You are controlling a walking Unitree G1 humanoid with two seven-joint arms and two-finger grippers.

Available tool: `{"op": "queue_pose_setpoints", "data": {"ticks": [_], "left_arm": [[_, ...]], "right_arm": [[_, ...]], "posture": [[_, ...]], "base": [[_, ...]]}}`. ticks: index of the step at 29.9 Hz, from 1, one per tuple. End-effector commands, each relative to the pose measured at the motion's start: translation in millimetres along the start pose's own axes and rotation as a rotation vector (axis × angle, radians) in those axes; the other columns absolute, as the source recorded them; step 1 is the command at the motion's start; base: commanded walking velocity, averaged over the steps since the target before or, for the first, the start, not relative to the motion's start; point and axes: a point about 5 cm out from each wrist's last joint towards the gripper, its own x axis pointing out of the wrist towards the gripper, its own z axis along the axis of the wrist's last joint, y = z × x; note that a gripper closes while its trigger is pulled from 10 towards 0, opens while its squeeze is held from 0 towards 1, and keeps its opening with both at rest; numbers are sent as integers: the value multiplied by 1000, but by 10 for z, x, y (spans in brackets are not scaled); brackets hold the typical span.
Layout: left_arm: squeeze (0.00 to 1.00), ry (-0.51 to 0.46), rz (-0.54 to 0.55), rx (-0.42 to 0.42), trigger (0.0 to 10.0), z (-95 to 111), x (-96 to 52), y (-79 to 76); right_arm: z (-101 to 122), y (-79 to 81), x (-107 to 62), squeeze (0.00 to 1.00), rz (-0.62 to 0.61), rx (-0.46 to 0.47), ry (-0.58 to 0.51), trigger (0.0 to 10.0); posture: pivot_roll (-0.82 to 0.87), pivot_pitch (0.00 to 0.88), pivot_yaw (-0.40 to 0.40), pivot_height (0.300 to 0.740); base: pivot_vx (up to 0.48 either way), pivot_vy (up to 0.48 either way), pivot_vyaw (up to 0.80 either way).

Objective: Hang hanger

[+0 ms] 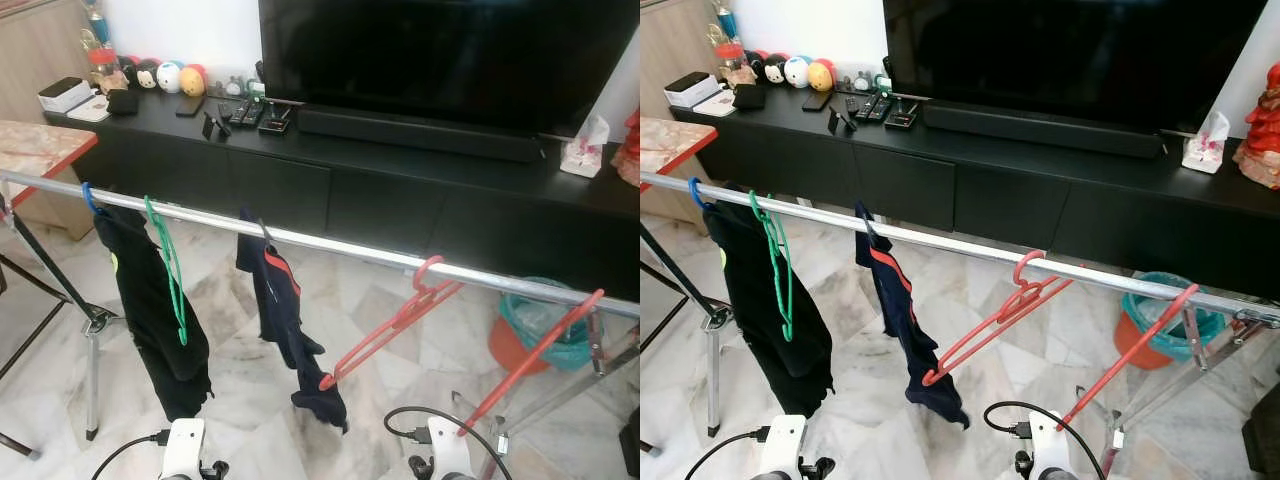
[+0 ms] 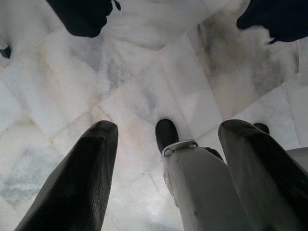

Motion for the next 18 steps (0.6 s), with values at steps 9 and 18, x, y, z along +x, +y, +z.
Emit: {"op": "queue_pose_setpoints", "data": {"ticks": [9, 18], "left_arm": [[0, 27, 8, -3, 10000, -79, -15, 26], [0, 27, 9, -3, 10000, -86, -19, 42]], "right_arm": [[-15, 13, 0, 0, 7, -1, 8, 10000], [-16, 16, 0, 0, 6, -2, 9, 10000]], "posture": [[-10, 0, -27, 740], [-9, 0, -27, 740]], "base": [[0, 306, 0], [0, 354, 0]]}}
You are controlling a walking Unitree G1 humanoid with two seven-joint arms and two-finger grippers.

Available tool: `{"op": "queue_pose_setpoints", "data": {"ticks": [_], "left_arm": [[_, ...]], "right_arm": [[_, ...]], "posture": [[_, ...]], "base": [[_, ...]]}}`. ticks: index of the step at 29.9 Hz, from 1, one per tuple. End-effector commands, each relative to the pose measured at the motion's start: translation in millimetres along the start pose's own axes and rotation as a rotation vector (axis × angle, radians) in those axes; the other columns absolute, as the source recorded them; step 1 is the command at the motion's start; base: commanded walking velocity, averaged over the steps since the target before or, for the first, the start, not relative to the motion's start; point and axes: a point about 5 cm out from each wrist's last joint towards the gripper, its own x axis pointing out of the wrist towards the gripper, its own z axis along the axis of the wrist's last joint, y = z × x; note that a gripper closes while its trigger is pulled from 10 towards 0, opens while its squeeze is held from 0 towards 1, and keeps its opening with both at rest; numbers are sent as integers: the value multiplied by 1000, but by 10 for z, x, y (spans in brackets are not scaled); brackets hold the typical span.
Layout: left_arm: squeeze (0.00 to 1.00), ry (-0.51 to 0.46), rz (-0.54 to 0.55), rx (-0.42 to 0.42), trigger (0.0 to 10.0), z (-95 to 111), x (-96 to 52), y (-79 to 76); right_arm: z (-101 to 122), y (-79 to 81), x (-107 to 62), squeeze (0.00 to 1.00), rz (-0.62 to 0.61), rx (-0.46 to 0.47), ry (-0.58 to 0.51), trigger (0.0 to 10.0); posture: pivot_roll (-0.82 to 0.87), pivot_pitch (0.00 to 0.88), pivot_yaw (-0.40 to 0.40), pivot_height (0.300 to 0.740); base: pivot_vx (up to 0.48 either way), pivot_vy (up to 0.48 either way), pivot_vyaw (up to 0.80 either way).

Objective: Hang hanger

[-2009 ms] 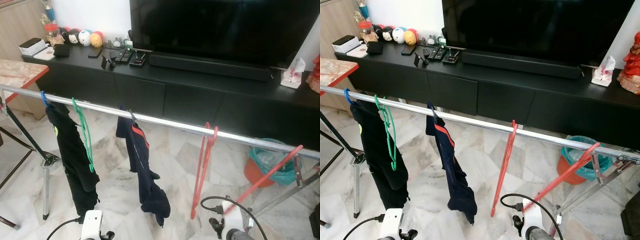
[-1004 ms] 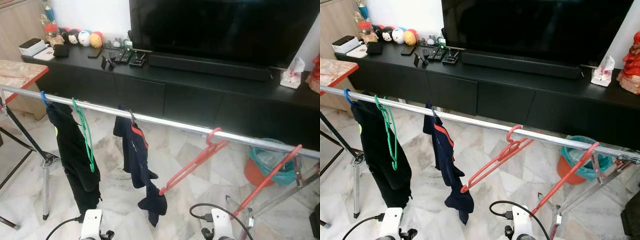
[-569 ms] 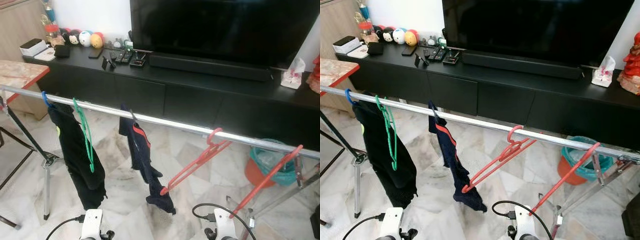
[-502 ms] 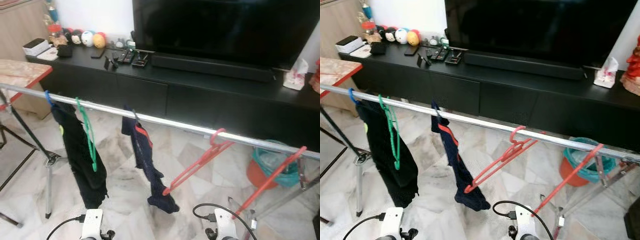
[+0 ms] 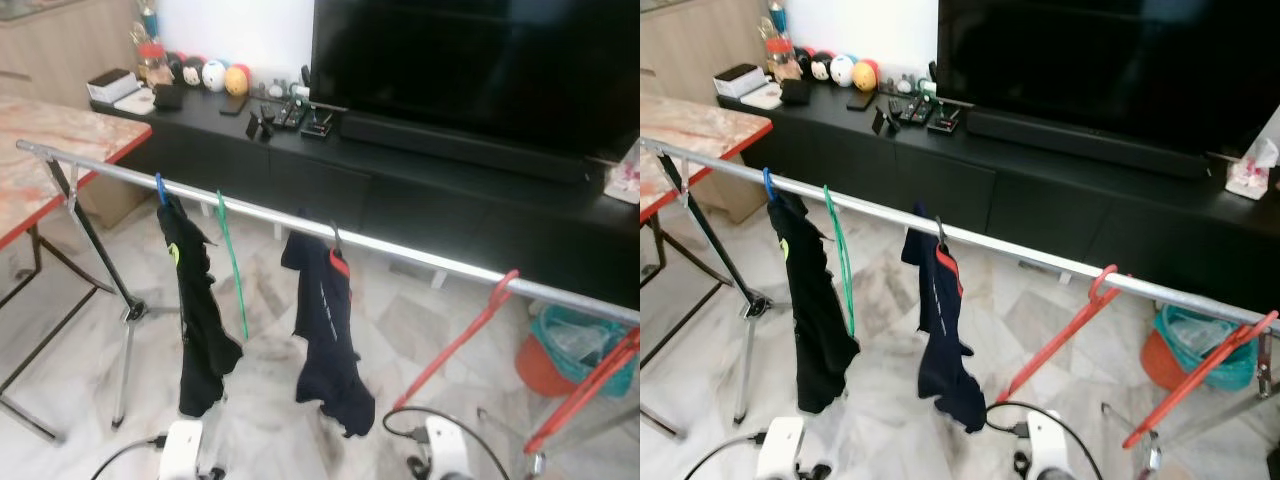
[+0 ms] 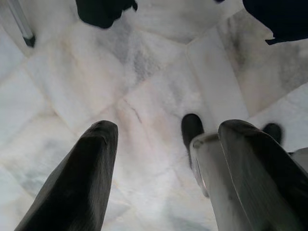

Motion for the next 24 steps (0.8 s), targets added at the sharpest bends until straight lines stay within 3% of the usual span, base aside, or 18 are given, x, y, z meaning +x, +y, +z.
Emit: {"op": "queue_pose_setpoints", "data": {"ticks": [1, 24], "left_arm": [[0, 8, -13, -5, 10000, -11, 5, -51], [0, 15, -12, -5, 10000, -33, 1, -38]], "right_arm": [[-44, -73, -13, 0, -18, -3, 17, 10000], [-45, -82, -14, 0, -23, -2, 17, 10000]], "posture": [[-9, 0, -27, 740], [-7, 0, -27, 740]], "base": [[0, 349, 0], [0, 346, 0]]}}
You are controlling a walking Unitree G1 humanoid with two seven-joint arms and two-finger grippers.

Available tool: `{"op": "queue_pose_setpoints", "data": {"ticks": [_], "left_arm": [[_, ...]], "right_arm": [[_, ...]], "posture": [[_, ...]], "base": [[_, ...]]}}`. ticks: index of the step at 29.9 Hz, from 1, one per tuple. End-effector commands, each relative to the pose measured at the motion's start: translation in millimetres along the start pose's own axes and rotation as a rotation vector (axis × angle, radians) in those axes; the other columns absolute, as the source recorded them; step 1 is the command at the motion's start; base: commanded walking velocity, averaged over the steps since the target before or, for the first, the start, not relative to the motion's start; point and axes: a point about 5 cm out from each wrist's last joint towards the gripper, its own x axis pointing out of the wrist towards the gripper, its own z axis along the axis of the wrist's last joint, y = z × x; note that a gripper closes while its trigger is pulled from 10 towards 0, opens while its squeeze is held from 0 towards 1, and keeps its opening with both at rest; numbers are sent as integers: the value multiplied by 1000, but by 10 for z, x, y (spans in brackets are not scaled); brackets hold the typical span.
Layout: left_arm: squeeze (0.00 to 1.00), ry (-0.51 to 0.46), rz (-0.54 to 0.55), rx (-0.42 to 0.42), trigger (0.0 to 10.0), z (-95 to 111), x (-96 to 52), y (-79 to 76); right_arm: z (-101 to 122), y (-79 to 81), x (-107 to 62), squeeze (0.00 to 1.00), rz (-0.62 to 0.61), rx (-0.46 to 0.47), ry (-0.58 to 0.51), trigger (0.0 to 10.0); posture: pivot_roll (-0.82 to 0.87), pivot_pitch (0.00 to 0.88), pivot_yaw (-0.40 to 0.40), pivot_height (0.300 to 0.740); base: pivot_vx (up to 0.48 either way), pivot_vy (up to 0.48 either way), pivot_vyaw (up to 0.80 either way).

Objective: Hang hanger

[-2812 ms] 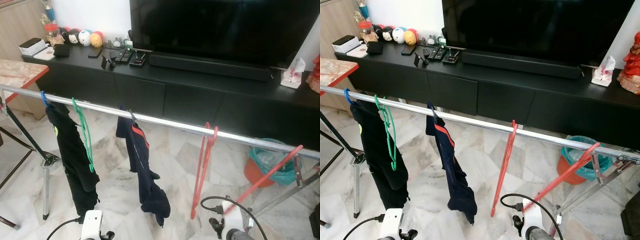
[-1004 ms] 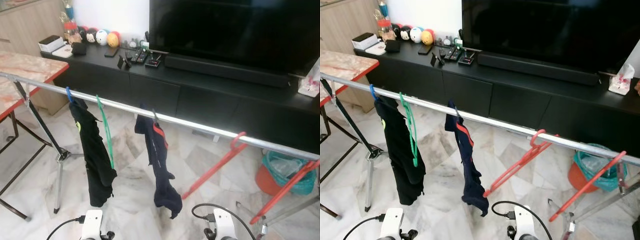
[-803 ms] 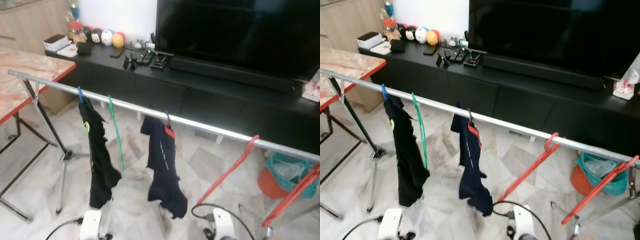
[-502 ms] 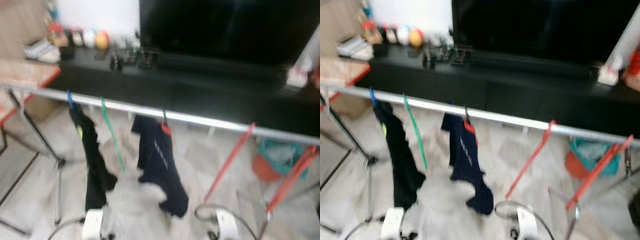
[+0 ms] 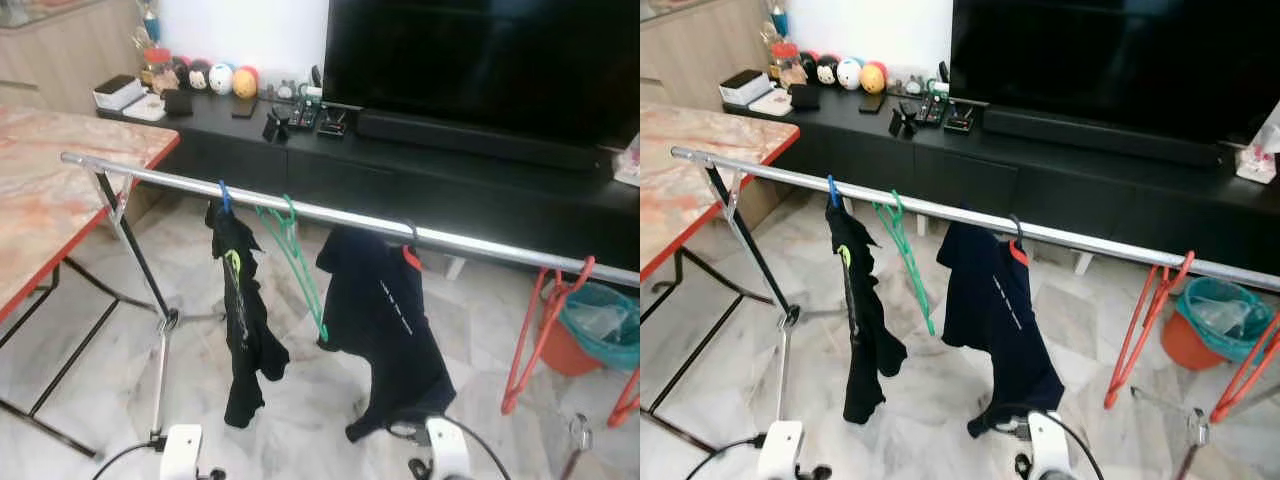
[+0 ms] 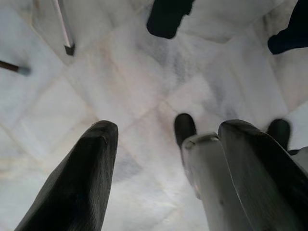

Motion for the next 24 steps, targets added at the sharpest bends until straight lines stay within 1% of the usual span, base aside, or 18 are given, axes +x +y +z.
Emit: {"op": "queue_pose_setpoints", "data": {"ticks": [1, 24], "left_arm": [[0, 11, -10, -6, 10000, -18, 6, -56], [0, 13, -10, -4, 10000, -23, 6, -61]], "right_arm": [[-25, -73, -10, 0, -17, -3, 9, 10000], [-19, -76, -10, 0, -15, -3, 7, 10000]], "posture": [[-7, 0, -27, 740], [-6, 0, -28, 740]], "base": [[0, 337, 0], [0, 339, 0]]}}
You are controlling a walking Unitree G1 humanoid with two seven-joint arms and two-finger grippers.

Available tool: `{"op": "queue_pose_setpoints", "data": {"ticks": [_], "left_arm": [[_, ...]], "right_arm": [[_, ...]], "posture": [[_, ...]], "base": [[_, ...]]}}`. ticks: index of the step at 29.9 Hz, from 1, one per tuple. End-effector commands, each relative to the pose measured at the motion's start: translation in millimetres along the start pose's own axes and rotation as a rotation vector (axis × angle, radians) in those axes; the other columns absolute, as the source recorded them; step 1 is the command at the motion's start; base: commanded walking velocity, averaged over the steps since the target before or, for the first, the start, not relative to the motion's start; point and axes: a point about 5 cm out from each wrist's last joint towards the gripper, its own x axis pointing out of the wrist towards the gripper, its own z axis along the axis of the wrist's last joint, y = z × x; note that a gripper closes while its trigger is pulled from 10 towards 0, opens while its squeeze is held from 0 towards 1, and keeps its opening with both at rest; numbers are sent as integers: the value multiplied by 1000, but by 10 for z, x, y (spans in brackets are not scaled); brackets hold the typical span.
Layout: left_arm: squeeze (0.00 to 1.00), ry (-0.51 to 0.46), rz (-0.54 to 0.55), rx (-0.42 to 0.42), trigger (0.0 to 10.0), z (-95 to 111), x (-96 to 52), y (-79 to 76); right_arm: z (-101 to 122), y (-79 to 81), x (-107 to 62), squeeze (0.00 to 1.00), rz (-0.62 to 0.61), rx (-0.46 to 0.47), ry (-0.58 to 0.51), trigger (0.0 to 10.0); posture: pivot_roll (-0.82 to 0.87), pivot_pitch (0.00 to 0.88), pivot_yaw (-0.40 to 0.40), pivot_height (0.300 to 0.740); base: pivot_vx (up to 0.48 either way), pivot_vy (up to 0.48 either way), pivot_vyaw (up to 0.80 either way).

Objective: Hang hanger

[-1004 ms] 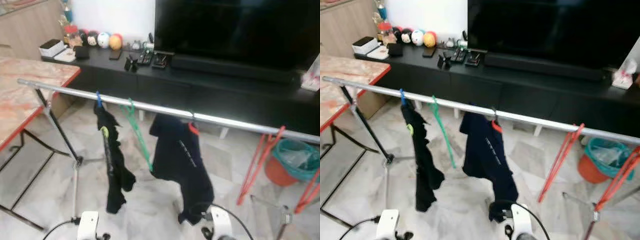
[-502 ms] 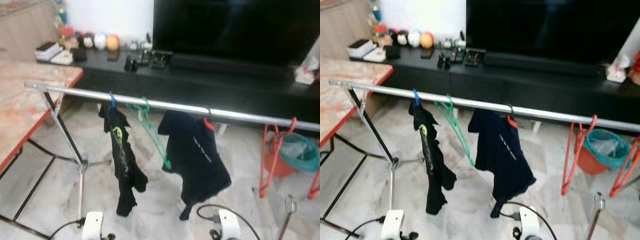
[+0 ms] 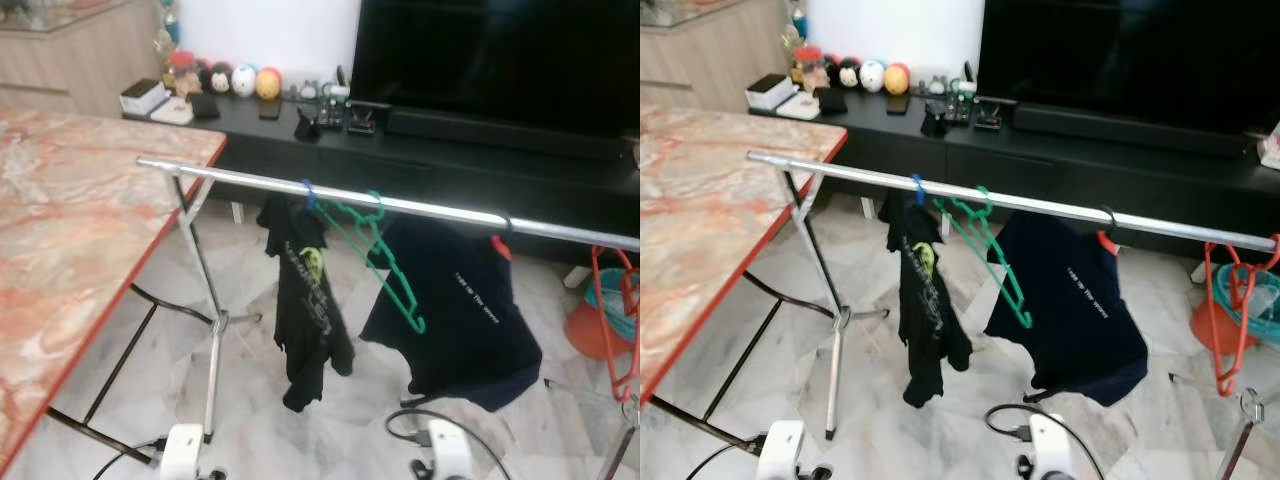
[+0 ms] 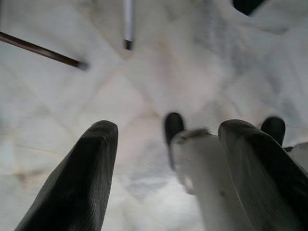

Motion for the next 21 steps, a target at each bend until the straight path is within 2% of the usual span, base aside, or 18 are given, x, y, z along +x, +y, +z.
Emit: {"op": "queue_pose_setpoints", "data": {"ticks": [1, 5, 19, 20, 21], "left_arm": [[0, 0, -11, -1, 10000, 18, 12, -62], [0, -4, -10, 2, 10000, 22, 11, -60], [0, -5, -11, 9, 10000, 25, 12, -63], [0, -4, -11, 9, 10000, 23, 12, -63], [0, -4, -12, 9, 10000, 22, 12, -64]], "right_arm": [[-17, -114, -16, 0, -29, -4, 0, 10000], [-13, -119, -17, 0, -33, -4, -5, 10000], [57, -123, -25, 0, -55, 100, -114, 10000], [109, -127, -25, 0, -55, 92, -139, 10000], [277, -137, -18, 0, -50, 91, -191, 10000]], "posture": [[-7, 0, -26, 740], [-7, 0, -27, 740], [-10, 0, -27, 740], [-11, 0, -26, 740], [-11, 0, -26, 740]], "base": [[0, 337, 0], [0, 285, 0], [0, 0, 0], [0, 0, 0], [0, 0, 0]]}}
